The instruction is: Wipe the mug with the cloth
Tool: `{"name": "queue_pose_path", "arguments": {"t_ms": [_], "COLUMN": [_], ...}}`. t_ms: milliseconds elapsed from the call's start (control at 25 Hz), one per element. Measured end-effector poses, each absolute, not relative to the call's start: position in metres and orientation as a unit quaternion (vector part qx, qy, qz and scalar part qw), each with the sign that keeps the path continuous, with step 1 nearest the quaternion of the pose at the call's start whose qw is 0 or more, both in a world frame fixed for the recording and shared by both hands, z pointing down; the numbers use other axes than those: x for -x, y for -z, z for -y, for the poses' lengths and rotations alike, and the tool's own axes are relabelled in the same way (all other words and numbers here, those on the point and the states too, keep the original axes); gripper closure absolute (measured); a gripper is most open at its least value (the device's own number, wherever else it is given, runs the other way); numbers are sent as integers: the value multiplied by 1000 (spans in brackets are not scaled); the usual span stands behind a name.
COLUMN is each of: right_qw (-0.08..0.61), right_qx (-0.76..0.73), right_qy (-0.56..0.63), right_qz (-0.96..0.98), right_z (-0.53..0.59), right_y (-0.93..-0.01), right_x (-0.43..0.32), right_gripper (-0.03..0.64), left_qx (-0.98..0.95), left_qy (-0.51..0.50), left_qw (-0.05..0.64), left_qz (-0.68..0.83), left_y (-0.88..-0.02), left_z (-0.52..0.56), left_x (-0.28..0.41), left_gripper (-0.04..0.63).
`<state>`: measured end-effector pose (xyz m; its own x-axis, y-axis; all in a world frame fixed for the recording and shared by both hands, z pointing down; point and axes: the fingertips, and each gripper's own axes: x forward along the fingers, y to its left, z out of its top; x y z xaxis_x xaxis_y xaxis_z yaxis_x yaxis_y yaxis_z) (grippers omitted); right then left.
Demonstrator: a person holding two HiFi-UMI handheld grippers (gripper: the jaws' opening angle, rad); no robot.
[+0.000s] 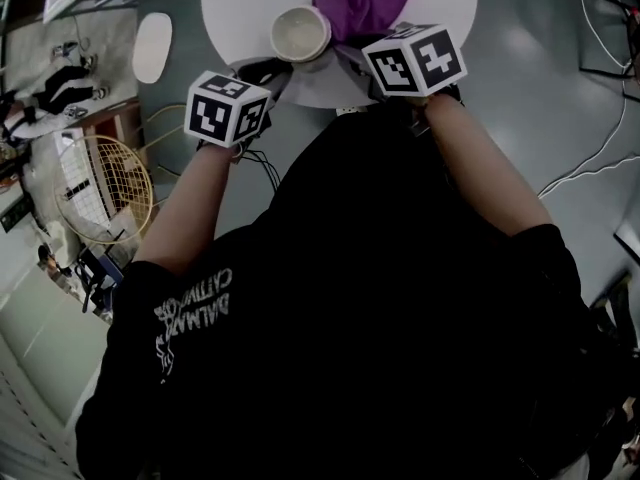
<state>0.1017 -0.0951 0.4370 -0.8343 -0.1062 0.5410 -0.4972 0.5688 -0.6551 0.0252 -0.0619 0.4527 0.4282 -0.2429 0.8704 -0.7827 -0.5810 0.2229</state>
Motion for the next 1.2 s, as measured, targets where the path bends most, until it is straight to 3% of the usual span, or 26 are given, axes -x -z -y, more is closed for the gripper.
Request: {"name": "queue_pose_path", "arguments": {"t_ms": [520,1200], "right_qw": [241,254], "right_qx": [-154,-20], "right_qy": [-426,-400], "right_qz": [858,880], "right_z": [90,29], "right_y": [-426,-425], "right_x": [-98,-49], "right_gripper": [584,584], "left_qx": [-763,-768], "left_qy": [-442,-437], "left_qw": [336,342], "left_qz": [331,320], "left_y": [-442,-445], "left_z": [70,66], "left_x": [-32,-46], "left_gripper": [525,530]}}
